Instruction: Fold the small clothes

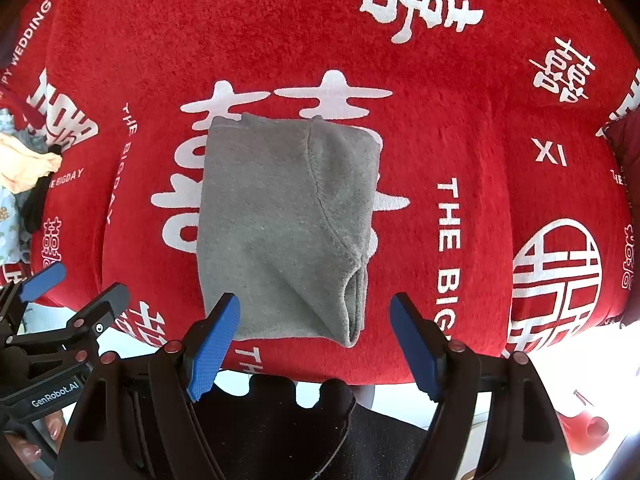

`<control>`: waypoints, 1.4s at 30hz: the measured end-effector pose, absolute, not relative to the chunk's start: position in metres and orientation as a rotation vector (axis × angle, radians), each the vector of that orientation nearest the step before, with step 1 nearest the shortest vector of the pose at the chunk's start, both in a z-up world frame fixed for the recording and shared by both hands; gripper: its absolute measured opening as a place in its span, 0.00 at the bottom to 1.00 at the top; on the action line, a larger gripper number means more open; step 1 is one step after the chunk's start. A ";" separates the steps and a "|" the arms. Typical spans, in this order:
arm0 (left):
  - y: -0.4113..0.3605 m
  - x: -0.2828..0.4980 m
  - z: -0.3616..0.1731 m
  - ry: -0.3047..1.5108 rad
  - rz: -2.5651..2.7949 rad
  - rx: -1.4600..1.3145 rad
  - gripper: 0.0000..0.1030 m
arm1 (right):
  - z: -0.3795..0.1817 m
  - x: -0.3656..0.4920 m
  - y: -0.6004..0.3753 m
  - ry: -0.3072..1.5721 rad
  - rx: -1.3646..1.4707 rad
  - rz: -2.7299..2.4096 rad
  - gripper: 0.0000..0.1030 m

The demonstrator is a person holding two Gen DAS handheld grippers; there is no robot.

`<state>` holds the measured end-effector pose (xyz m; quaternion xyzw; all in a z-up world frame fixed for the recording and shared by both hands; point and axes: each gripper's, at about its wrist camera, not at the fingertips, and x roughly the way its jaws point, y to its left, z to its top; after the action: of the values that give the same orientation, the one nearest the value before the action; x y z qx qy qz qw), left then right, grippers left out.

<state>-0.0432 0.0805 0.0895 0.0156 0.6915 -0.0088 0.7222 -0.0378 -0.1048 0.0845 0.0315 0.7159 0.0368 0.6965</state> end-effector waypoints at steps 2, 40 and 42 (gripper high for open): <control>0.080 -0.043 0.089 1.527 -0.019 0.034 0.99 | 0.085 -0.038 -0.105 1.596 0.069 0.081 0.77; 0.079 -0.043 0.088 1.538 -0.017 0.019 0.99 | 0.083 -0.036 -0.098 1.599 0.060 0.087 0.78; 0.079 -0.043 0.088 1.536 -0.017 0.019 0.99 | 0.083 -0.036 -0.098 1.599 0.059 0.087 0.78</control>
<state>-0.0431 0.0793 0.0880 0.0084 0.6948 -0.0076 0.7191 -0.0361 -0.0982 0.0829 0.0266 0.7167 0.0388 0.6958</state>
